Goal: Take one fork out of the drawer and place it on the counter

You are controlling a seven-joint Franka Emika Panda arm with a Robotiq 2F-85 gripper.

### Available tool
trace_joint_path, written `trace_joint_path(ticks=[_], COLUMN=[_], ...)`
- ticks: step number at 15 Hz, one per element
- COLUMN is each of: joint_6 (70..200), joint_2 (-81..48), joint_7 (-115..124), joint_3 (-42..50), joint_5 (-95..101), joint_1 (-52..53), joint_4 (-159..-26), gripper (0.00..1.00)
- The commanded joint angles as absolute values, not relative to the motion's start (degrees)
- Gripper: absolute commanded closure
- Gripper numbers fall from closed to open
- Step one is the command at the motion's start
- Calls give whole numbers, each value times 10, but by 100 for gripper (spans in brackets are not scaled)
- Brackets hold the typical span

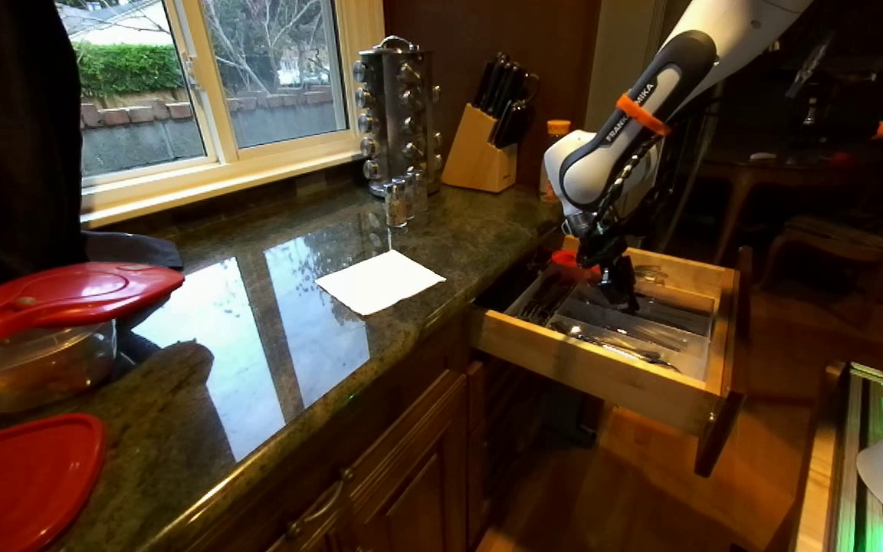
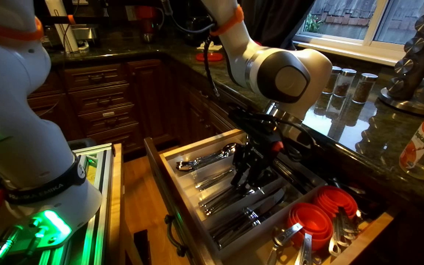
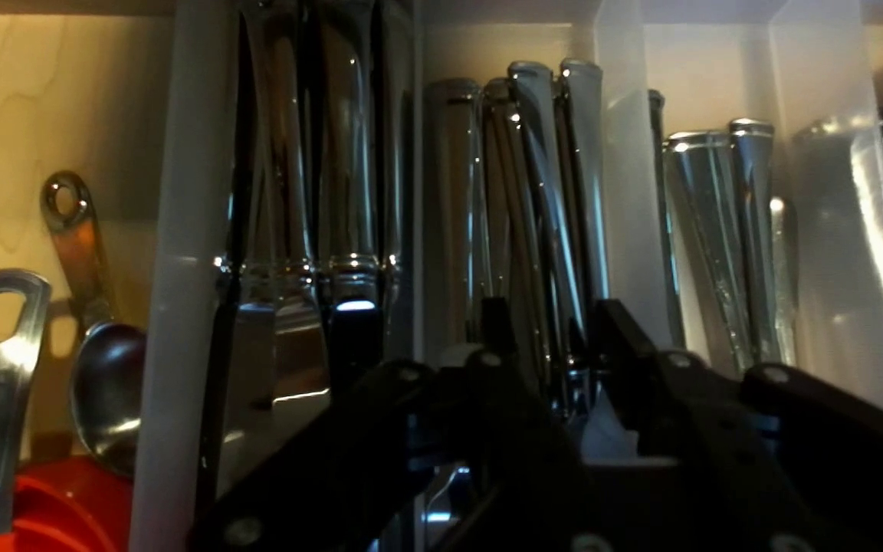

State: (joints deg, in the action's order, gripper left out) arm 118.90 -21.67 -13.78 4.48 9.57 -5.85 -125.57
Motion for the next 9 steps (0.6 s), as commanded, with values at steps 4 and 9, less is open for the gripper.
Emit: trace_joint_path(ticks=[4, 9], joint_6=[1200, 1199], joint_2=[-239, -238], joint_7=[-144, -169], joint_3=[39, 33], joint_5=[102, 102], joint_1=[-61, -63], joint_4=[-1242, -1243], gripper=[71, 52])
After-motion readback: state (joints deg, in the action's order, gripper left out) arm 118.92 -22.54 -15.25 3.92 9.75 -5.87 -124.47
